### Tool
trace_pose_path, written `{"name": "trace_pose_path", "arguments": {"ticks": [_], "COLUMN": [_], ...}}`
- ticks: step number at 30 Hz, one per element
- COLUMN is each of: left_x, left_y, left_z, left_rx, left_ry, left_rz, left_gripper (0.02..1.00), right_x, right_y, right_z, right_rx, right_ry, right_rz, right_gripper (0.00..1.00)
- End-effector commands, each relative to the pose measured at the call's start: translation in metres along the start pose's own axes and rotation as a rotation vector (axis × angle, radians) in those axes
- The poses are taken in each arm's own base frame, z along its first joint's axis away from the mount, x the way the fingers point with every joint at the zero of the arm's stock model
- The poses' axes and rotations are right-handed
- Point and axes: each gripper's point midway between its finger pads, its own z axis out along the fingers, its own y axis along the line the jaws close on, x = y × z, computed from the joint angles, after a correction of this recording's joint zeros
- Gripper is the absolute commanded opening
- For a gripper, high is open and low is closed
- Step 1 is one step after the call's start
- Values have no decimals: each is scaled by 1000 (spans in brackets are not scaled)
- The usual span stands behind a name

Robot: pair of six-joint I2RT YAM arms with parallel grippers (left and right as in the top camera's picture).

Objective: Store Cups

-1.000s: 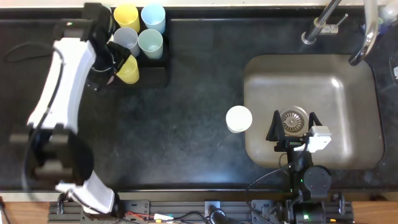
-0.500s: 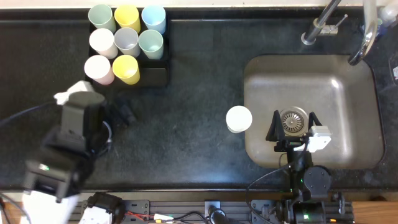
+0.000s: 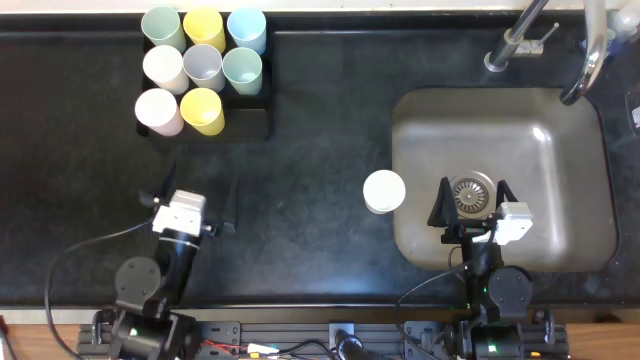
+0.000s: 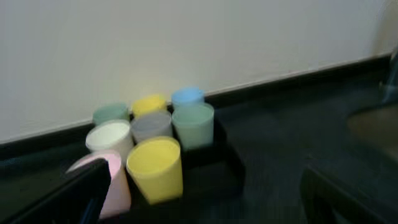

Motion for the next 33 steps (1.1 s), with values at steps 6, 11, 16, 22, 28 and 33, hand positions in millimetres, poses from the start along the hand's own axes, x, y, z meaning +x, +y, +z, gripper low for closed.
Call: {"name": "trace_pose_path", "arguments": {"ticks": [6,11,16,22,28,33], "left_x": [67,65,55,54,54,53], "left_y": [28,33,40,37,37,37], "left_z": [-27,-24,-23,-19,-19,-19], "left_rx": [-178,-191,-216,-192,-193,-193], "left_ry": [224,185,107,67,67,65], "left_rz": [-102,-120,-174,-176,-165,-165], "left_gripper": [998,998,998,998,998,998], "right_x": [3,3,3,3,3,3], "right_y": [-1,-1,-1,-1,-1,-1], "right_z": [0,0,0,0,0,0], "right_rx": [-1,-1,-1,-1,-1,-1], "right_ry": [-1,0,0,0,-1,-1], "right_rz": [4,4,4,4,4,4], "right_gripper": [998,996,996,998,996,998]}}
